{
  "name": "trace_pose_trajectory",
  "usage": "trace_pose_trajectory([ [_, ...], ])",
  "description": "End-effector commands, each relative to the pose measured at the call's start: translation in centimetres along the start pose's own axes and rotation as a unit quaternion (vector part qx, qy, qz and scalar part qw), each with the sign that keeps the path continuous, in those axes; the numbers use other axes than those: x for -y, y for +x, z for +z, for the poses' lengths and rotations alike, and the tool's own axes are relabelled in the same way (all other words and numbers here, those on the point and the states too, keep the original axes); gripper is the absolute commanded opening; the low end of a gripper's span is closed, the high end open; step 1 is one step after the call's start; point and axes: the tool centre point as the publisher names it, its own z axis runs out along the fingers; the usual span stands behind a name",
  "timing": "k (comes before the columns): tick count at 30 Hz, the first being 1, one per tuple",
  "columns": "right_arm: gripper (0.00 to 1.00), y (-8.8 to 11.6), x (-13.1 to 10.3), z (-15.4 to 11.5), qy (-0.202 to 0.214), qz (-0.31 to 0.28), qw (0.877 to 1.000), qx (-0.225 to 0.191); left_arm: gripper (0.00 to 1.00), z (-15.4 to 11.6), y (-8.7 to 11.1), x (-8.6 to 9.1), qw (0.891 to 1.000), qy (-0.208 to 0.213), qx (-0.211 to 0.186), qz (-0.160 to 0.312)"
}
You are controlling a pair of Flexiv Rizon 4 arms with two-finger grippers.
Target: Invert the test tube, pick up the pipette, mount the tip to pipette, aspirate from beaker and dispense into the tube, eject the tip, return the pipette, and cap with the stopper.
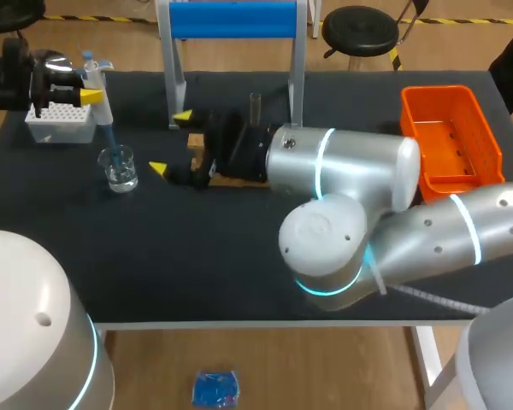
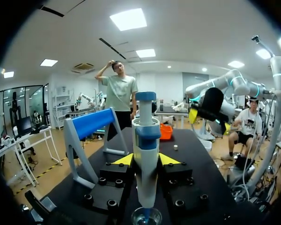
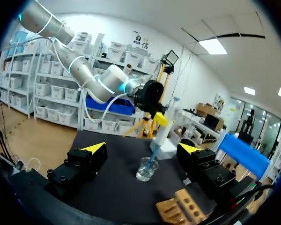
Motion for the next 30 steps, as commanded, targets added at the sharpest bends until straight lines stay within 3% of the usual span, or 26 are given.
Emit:
trace_pose_trajectory([
  [1,1.00,-3.5,-2.6,-3.5,0.077,-0.033,0.996,-0.041,0.00,-0.1,-0.2,0.0,1.000,0.000,-0.003,0.000],
  [8,1.00,-6.8,-6.0,-4.2,0.066,-0.085,0.991,-0.073,0.00,-0.1,-0.2,0.0,1.000,0.000,-0.003,0.000],
  [18,1.00,-9.7,-8.1,-1.5,0.020,-0.067,0.979,-0.189,0.00,-0.1,-0.2,0.0,1.000,0.000,-0.003,0.000],
  [26,1.00,-10.5,-9.1,1.9,-0.022,-0.034,0.952,-0.305,0.00,-0.1,-0.2,0.0,1.000,0.000,-0.003,0.000],
  [30,1.00,-10.6,-9.0,3.6,-0.022,-0.038,0.945,-0.326,0.00,-0.1,-0.2,0.0,1.000,0.000,-0.003,0.000],
])
